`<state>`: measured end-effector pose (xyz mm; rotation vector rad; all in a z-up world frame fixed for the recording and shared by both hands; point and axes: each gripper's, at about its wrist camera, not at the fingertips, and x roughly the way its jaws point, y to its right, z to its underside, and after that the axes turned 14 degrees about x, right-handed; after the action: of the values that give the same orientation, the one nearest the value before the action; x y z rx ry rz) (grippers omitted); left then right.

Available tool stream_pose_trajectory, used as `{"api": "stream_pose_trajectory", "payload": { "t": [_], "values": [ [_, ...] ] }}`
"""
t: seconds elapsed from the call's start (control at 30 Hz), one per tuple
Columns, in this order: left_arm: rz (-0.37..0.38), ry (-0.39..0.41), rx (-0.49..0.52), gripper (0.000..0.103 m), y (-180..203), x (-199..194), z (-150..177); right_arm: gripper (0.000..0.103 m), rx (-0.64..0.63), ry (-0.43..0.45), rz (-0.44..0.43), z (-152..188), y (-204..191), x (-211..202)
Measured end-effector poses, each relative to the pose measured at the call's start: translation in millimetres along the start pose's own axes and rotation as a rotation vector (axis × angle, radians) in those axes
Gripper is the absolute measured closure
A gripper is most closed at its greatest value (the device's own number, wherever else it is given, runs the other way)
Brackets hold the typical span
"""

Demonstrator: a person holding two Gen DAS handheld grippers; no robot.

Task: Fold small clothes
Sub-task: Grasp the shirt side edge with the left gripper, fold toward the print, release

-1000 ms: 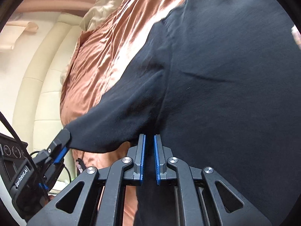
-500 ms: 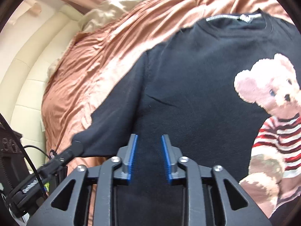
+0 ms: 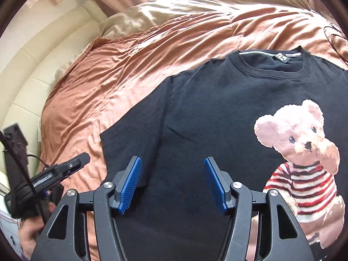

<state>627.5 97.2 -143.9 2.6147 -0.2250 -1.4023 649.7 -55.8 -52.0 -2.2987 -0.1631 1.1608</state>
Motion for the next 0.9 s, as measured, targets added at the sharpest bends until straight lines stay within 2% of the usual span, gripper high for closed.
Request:
{"api": "stream_pose_trajectory", "payload": {
  "t": [0.1,0.17,0.47,0.5,0.57,0.63,0.67,0.9],
  "values": [
    [-0.015,-0.01,-0.016,0.051,-14.0,14.3,-4.4,0.045,-0.037,-0.01,-0.032,-1.2,1.2,4.0],
    [-0.016,-0.015,-0.023,0.051,-20.2,23.2,-7.2,0.045,-0.056,-0.021,-0.014,-1.5,-0.7,13.9],
    [-0.043,-0.038,-0.037,0.052,-42.1,58.6,-16.0,0.045,0.045,-0.072,-0.106,-12.3,5.0,57.9],
    [-0.034,-0.04,-0.047,0.054,-44.8,61.8,-15.9,0.045,0.047,-0.079,-0.105,-11.8,4.0,62.3],
    [-0.04,-0.031,-0.056,0.08,-48.3,64.4,-16.7,0.045,0.023,-0.107,-0.069,-11.7,2.4,73.4],
    [-0.026,-0.027,-0.063,0.095,-49.3,63.7,-18.4,0.045,-0.01,-0.095,-0.02,-10.8,-1.3,76.8],
    [-0.014,-0.019,-0.068,0.098,-49.1,61.8,-19.2,0.045,-0.014,-0.092,-0.009,-11.4,-1.7,77.7],
    [0.049,0.077,-0.017,0.099,-28.2,32.2,-30.4,0.044,-0.019,-0.072,-0.027,-15.0,-3.4,65.2]
  ]
}}
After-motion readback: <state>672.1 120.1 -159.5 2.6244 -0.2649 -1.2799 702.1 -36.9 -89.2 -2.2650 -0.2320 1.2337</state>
